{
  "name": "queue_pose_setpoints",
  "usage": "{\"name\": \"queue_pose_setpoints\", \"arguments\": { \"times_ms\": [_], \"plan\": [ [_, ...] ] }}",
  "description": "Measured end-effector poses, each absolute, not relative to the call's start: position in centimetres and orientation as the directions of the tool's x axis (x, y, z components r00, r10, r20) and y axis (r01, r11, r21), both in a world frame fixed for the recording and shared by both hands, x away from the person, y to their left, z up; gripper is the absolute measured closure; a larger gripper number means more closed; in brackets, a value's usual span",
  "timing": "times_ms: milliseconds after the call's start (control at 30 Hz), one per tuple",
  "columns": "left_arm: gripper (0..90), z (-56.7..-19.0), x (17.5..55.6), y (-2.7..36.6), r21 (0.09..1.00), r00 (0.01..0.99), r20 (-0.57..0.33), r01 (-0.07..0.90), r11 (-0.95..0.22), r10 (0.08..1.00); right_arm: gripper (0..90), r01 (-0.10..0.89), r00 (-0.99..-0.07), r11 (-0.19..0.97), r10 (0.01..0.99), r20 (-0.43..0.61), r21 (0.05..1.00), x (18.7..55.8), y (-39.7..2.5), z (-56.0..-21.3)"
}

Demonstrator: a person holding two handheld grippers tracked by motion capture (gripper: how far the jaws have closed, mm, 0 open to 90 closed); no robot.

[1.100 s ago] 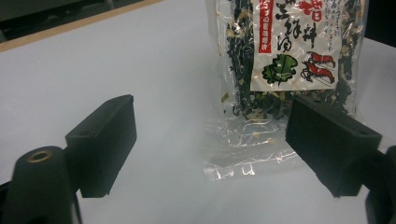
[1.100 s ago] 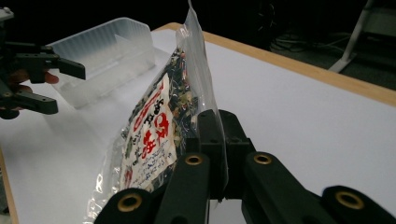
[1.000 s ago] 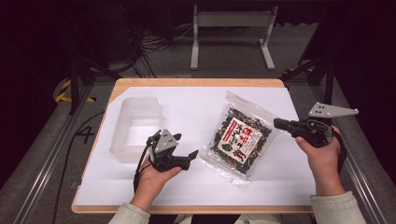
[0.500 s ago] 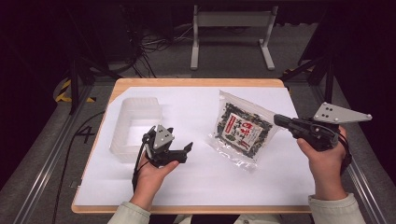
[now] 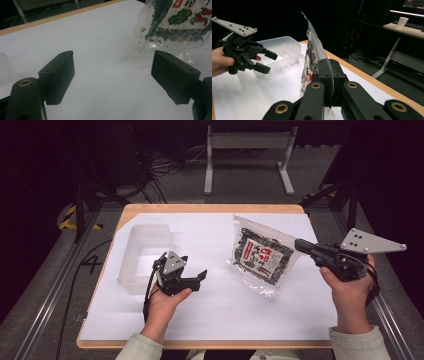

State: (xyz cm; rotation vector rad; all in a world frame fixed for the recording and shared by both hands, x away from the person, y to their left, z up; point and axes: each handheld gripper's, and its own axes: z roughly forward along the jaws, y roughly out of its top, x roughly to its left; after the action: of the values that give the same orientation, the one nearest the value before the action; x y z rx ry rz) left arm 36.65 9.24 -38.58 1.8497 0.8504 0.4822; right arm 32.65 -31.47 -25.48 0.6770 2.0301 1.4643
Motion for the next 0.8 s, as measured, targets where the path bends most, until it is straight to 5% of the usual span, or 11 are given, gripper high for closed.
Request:
{"name": "queue_pose_setpoints", "arguments": {
  "times_ms": [333,800],
  "plan": [
    [26.9,-37.4,35.9,7.8,0.933,0.770,-0.025,0.246,-0.261,0.637,90.0,0.061,-0.749,0.285,0.647,-0.146,0.956,32.4,-30.8,-25.2],
    [15.2,-36.3,35.9,6.3,0.955,0.833,-0.025,0.184,-0.234,0.553,90.0,0.024,-0.799,0.292,0.581,-0.158,0.956,31.6,-29.3,-24.7]
  ]
}}
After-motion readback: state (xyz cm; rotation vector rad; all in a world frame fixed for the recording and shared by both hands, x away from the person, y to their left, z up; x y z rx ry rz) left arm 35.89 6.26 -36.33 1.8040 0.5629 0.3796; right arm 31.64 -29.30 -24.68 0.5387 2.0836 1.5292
